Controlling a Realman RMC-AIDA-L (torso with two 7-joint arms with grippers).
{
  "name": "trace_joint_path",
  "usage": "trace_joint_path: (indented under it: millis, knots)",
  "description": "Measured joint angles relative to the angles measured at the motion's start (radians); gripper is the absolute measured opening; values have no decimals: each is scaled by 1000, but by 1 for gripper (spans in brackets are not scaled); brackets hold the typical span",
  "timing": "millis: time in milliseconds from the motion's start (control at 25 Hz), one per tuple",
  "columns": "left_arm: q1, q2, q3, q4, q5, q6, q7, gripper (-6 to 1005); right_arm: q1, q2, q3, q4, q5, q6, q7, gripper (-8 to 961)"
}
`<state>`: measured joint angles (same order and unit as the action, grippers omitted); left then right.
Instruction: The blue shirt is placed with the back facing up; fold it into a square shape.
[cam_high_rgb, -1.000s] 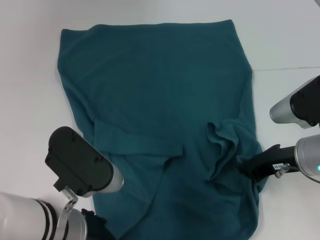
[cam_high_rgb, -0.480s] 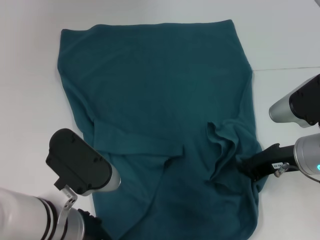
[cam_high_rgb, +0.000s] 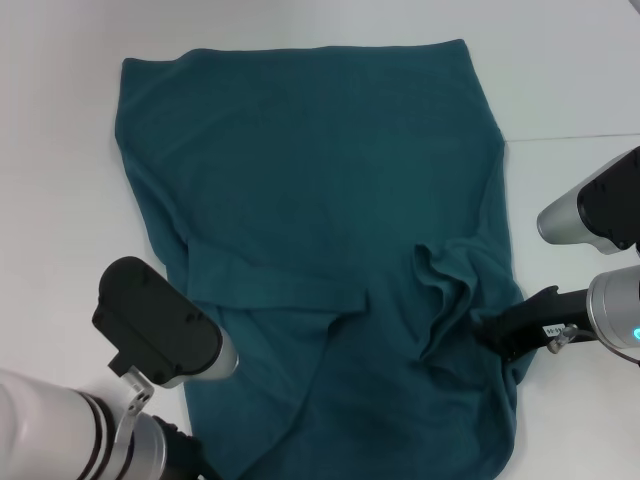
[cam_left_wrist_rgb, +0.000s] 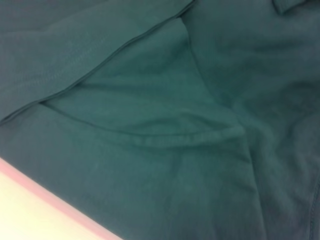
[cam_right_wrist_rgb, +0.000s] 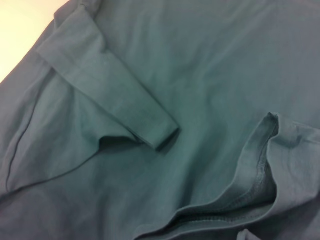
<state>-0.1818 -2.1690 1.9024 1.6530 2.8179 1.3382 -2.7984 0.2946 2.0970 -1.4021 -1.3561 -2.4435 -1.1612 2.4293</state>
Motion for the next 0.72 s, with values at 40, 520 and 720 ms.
trace_joint_path:
  millis: [40, 520, 720]
  knots:
    - [-2, 0, 0, -2, 0, 2, 0, 852, 0, 0, 0, 0, 0, 0, 0, 62]
    - [-10, 0, 0, -11, 0, 10, 0, 527, 0, 0, 0, 1, 0, 0, 3, 63]
    - [-10, 0, 0, -12, 1, 14, 0, 323, 1, 0, 1, 1, 0, 0, 5, 63]
